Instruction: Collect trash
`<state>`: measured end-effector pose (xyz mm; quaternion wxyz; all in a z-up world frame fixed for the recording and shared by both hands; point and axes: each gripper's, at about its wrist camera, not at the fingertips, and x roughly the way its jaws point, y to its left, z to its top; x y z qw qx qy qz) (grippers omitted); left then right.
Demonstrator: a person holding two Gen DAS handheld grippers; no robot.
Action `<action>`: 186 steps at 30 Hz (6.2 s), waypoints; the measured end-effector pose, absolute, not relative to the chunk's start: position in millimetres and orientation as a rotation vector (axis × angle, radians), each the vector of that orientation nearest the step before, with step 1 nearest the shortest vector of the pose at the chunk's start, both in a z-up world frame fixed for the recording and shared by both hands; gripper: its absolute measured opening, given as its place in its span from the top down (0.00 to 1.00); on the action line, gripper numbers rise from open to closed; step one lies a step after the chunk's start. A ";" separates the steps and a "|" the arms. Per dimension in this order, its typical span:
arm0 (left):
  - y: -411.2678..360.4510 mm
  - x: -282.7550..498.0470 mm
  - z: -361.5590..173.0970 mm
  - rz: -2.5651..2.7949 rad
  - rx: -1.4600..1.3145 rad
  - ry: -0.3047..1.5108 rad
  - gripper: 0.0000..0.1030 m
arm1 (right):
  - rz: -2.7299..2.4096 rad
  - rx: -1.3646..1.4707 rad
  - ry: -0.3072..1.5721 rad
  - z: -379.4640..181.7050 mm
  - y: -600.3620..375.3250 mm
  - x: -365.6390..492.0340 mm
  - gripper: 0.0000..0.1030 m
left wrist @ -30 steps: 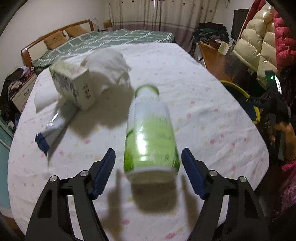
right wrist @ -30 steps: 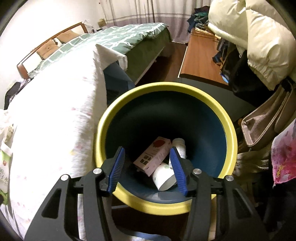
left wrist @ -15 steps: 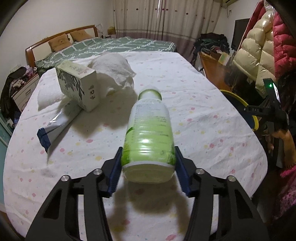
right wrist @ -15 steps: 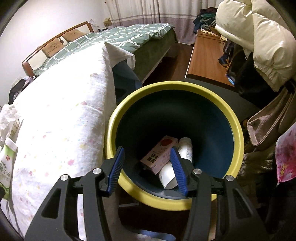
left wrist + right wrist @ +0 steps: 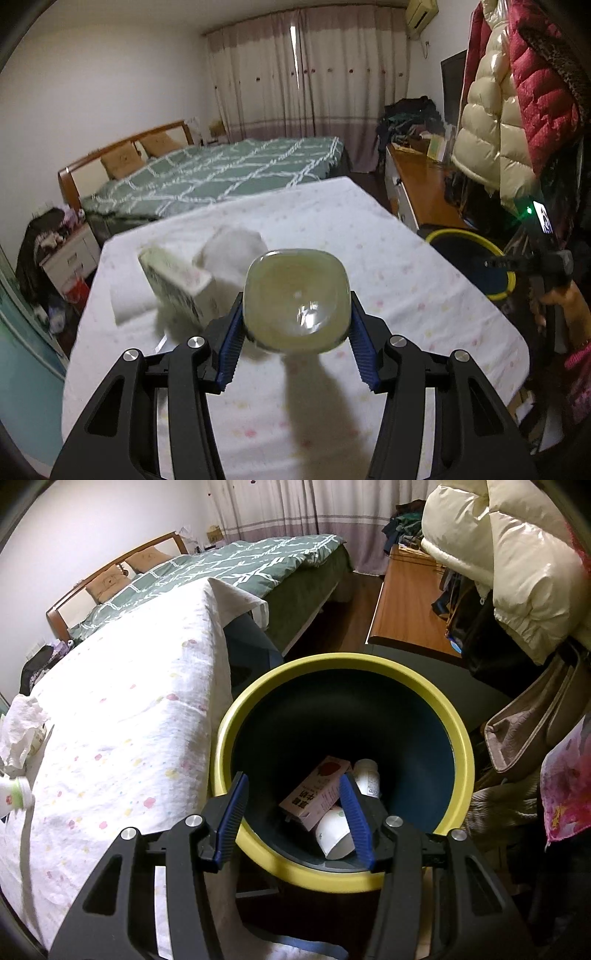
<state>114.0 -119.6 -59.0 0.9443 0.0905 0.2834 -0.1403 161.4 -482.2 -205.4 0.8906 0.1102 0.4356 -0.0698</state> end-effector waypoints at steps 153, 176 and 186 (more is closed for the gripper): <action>-27.0 146.9 -98.1 -0.109 -0.057 0.715 0.07 | -0.088 0.227 0.668 -79.2 -449.2 178.0 0.98; -57.0 173.6 -91.3 -0.096 0.033 0.704 0.07 | -0.250 0.308 0.809 -172.9 -513.0 184.4 0.62; -87.7 225.1 -70.2 -0.248 0.184 0.655 0.17 | -0.221 0.328 0.819 -174.9 -508.7 180.4 0.62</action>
